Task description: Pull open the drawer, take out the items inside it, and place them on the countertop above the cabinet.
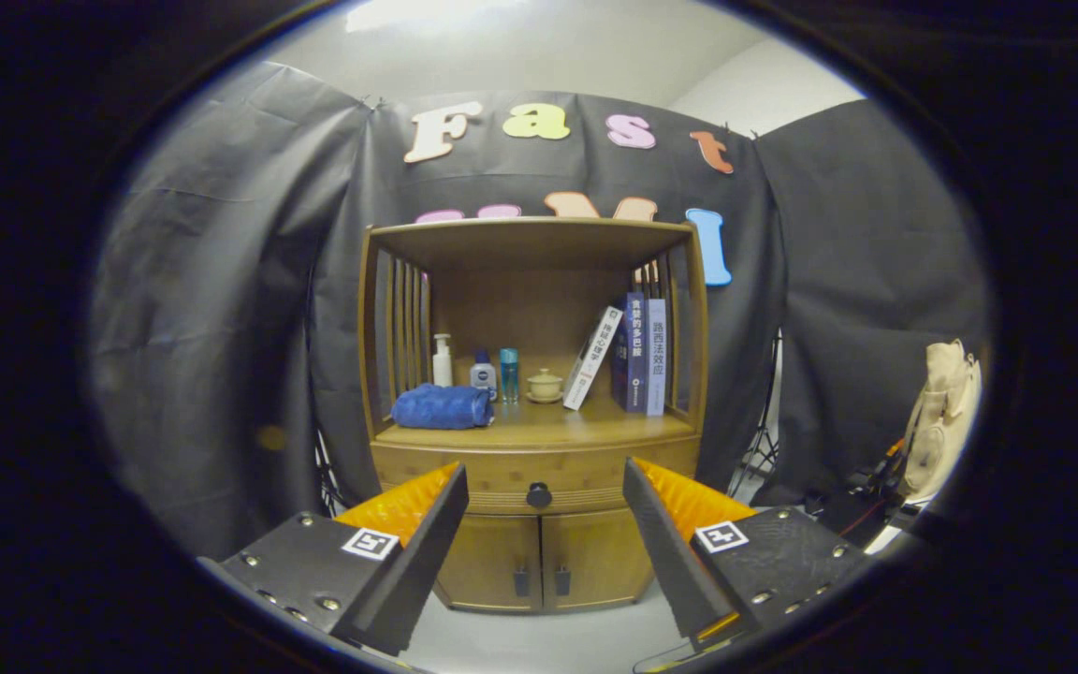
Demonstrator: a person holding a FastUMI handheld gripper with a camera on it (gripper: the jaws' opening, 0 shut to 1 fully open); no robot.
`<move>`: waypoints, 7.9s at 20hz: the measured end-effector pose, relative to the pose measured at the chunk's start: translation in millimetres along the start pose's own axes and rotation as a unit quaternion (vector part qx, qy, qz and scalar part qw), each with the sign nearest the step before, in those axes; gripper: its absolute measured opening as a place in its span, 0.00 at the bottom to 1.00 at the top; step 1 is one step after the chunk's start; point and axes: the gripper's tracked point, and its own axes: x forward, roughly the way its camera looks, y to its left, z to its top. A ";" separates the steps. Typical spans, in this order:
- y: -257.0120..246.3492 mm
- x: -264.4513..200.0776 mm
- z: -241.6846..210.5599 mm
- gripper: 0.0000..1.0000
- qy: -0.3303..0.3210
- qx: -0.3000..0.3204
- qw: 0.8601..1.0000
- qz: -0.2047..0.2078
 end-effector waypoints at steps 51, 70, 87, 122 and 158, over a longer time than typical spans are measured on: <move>13.6 270.9 -189.5 0.45 0.092 -0.032 0.995 -0.019; 11.4 224.8 -196.9 0.26 0.103 -0.015 0.994 -0.019; 3.4 84.0 -207.8 0.26 0.106 0.015 0.994 -0.008; 3.4 175.0 -143.8 0.97 0.228 -0.062 0.972 -0.005; 9.7 171.7 37.1 0.05 0.030 0.009 0.999 0.017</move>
